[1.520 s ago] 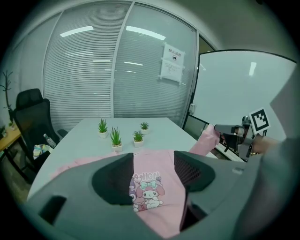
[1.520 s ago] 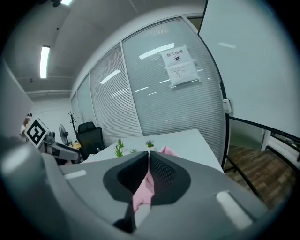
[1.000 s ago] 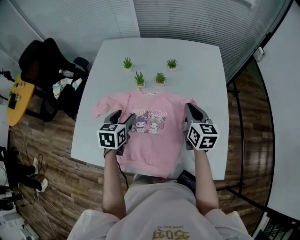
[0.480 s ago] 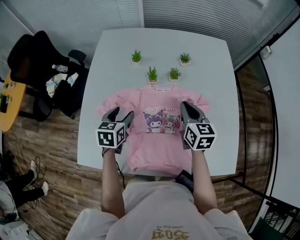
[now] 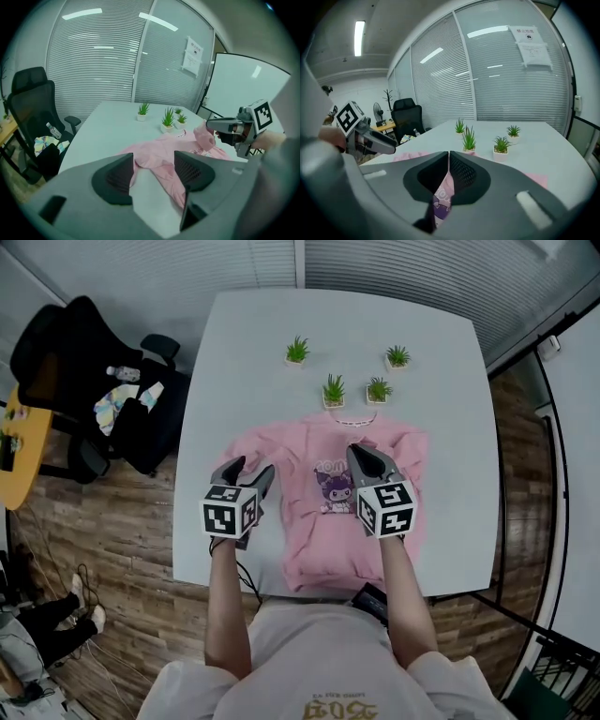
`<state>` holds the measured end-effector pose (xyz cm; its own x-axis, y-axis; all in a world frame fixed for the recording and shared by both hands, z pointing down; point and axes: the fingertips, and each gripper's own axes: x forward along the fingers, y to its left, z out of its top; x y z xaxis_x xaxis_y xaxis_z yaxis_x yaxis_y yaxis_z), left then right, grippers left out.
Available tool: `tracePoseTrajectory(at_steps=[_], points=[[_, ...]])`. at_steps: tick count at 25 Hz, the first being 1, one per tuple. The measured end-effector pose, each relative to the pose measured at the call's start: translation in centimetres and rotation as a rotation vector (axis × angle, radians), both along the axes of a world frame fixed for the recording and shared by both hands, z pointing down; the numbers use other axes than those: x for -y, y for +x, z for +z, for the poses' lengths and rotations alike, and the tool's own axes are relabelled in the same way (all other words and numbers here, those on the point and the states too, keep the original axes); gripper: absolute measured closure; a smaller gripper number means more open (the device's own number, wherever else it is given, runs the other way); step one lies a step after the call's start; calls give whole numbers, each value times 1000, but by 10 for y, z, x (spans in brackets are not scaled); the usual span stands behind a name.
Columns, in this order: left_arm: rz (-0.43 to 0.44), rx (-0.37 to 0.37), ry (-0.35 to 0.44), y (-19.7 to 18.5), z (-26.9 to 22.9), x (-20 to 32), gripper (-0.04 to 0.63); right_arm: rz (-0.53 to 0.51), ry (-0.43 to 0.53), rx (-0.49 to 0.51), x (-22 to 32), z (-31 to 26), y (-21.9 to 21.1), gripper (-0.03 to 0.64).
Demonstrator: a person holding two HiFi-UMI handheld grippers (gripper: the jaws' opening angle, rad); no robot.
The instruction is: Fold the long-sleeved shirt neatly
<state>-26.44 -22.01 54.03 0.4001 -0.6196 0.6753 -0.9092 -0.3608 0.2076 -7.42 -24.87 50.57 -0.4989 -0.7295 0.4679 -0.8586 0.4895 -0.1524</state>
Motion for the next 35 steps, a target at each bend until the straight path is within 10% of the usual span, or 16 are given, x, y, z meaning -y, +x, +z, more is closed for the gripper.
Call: tracePoseTrajectory(at_steps=[13,18,35], points=[[10,31,-72,-33,48,8,310,-105,-85,-137,6,80,-55,592],[0,35,-86,-45,58,8,310,-195,-123,-77,0,89,-88,473],[-56,110,-154,-91,94,2,336,-220,-151,30,-13,79,-124,459]])
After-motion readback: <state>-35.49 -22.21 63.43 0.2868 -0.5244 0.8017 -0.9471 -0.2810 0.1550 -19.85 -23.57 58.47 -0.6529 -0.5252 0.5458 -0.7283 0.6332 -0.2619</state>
